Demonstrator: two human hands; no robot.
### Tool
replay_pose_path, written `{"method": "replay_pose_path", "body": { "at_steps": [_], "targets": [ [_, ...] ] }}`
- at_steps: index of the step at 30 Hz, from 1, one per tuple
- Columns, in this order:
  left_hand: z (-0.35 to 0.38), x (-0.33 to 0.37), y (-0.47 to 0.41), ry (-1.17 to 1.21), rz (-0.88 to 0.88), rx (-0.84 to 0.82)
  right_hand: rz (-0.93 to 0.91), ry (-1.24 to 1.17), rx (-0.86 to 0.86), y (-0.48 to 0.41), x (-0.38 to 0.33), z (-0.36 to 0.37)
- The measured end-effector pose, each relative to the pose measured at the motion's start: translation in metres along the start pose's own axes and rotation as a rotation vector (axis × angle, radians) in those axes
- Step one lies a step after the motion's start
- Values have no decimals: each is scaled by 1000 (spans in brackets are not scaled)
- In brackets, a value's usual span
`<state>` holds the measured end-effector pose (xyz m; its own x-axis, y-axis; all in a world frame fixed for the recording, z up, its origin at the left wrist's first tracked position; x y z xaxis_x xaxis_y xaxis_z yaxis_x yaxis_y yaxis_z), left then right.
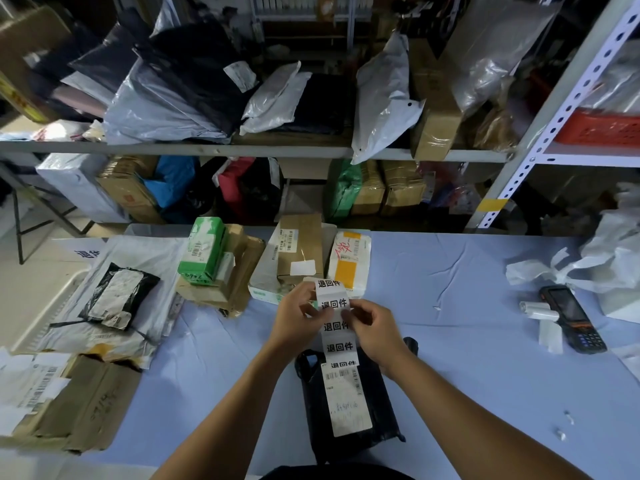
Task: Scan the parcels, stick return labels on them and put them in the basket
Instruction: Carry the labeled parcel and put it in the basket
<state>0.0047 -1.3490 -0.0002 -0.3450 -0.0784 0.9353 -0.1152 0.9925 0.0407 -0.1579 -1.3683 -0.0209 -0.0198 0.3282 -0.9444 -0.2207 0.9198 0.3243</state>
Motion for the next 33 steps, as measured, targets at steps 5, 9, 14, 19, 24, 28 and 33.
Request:
{"method": "replay_pose_path", "body": {
  "at_steps": [5, 9, 14, 19, 24, 28, 33],
  "targets": [
    [-6, 0, -2, -174, 105, 175, 3, 107, -97, 4, -4, 3],
    [-6, 1, -2, -315, 132, 89, -39, 164, -139, 6, -8, 3],
    [-4, 1, -1, -317, 132, 52, -63, 230, -139, 8, -10, 0],
    [-2, 5, 3, -330, 176, 75, -127, 295, -137, 12, -12, -3],
    [-1, 7, 6, -288, 152, 86, -162, 345, -141, 13, -12, -3],
    [3, 6, 9, -233, 109, 124, -239, 374, -170, 15, -15, -1],
    [6, 7, 16, -201, 91, 220, -291, 467, -143, 15, -11, -4]
  ]
}}
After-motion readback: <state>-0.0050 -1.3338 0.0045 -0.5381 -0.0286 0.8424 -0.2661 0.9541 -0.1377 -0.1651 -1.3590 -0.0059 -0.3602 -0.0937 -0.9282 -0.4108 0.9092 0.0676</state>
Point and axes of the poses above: each hand's wrist, its own y-axis away from the middle knuckle, its own z-axis out of the palm, x = y × z, the point moved 3 cm from there along -y, towards the middle knuckle, and after that the axes turned 10 degrees about -y, right-handed, at the moved point
